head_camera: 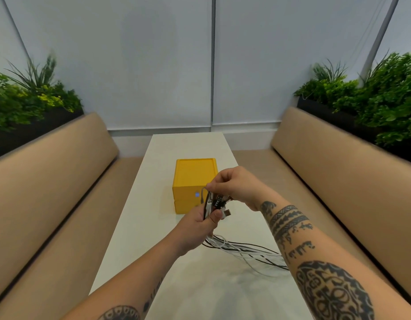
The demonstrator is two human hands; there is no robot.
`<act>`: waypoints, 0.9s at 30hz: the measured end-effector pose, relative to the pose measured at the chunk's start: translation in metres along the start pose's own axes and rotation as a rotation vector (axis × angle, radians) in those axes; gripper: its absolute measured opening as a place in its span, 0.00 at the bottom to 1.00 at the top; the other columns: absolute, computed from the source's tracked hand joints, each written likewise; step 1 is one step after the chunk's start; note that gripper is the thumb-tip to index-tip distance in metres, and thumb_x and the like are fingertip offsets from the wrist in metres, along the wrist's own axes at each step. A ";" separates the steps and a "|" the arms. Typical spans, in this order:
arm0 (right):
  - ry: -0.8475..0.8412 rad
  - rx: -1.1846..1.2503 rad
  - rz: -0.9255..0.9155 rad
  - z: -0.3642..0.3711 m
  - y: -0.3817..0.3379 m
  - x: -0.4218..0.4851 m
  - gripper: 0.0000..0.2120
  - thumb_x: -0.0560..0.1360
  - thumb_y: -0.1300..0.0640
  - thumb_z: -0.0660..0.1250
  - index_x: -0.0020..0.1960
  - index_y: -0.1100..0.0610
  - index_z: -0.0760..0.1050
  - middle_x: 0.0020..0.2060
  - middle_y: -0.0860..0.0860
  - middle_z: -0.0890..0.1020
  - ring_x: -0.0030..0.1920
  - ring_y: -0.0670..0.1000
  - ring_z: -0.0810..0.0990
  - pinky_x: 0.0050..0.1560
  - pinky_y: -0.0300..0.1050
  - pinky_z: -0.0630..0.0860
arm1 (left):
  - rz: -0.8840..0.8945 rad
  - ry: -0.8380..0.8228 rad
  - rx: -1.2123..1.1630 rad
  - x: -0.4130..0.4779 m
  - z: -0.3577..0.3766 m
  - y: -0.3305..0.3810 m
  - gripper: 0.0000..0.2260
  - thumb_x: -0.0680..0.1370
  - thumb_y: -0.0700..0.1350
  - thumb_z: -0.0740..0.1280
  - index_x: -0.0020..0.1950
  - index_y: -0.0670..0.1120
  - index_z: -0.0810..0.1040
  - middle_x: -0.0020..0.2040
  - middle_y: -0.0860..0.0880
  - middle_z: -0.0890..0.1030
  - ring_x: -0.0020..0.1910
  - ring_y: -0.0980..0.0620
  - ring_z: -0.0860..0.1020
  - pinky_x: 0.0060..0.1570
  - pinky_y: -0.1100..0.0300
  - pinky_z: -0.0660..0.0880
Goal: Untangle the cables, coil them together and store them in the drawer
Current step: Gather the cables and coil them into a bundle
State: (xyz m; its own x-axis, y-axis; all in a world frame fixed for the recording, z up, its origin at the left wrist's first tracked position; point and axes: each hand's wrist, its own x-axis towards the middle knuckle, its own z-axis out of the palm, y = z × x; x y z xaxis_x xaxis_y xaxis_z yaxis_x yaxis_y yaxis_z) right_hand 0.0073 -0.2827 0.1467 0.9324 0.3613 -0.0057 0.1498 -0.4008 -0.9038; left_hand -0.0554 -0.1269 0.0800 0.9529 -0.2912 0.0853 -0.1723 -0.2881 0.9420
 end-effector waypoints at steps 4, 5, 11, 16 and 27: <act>-0.018 -0.120 -0.023 -0.002 -0.005 -0.007 0.11 0.73 0.46 0.75 0.38 0.52 0.83 0.33 0.44 0.83 0.37 0.46 0.80 0.40 0.43 0.74 | -0.039 0.007 -0.006 0.002 0.002 0.001 0.22 0.80 0.57 0.59 0.55 0.37 0.75 0.33 0.52 0.72 0.30 0.57 0.71 0.35 0.66 0.71; 0.008 -0.115 -0.040 -0.003 -0.005 -0.008 0.12 0.75 0.45 0.72 0.39 0.52 0.84 0.34 0.44 0.84 0.38 0.46 0.81 0.41 0.42 0.75 | -0.030 0.007 -0.017 0.002 0.002 0.004 0.24 0.79 0.59 0.59 0.54 0.38 0.75 0.33 0.53 0.71 0.30 0.57 0.70 0.35 0.66 0.71; 0.166 0.249 0.344 -0.014 0.005 -0.007 0.22 0.79 0.38 0.62 0.53 0.59 0.76 0.46 0.55 0.83 0.37 0.53 0.81 0.42 0.48 0.80 | 0.054 -0.029 0.024 -0.003 0.007 0.008 0.08 0.78 0.59 0.60 0.40 0.63 0.75 0.32 0.58 0.70 0.32 0.59 0.67 0.37 0.63 0.66; 0.056 0.371 0.459 -0.012 0.008 -0.011 0.17 0.76 0.45 0.71 0.51 0.60 0.79 0.38 0.52 0.84 0.38 0.51 0.82 0.38 0.46 0.78 | 0.082 -0.072 0.095 -0.006 0.006 0.010 0.06 0.83 0.48 0.61 0.47 0.58 0.72 0.31 0.60 0.77 0.34 0.71 0.73 0.35 0.75 0.67; 0.214 -0.373 0.300 -0.018 -0.030 -0.018 0.15 0.79 0.54 0.68 0.37 0.56 0.68 0.39 0.57 0.87 0.39 0.54 0.87 0.43 0.49 0.83 | 0.054 -0.058 0.181 -0.009 0.007 0.011 0.04 0.83 0.49 0.61 0.49 0.53 0.73 0.39 0.51 0.79 0.39 0.64 0.76 0.34 0.76 0.67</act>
State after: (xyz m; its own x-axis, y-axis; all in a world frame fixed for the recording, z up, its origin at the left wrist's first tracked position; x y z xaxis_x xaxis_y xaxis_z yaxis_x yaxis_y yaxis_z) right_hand -0.0086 -0.2922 0.1817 0.9928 0.0202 -0.1184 -0.0637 -0.7472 -0.6615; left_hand -0.0681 -0.1337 0.0875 0.9260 -0.3610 0.1100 -0.2696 -0.4288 0.8622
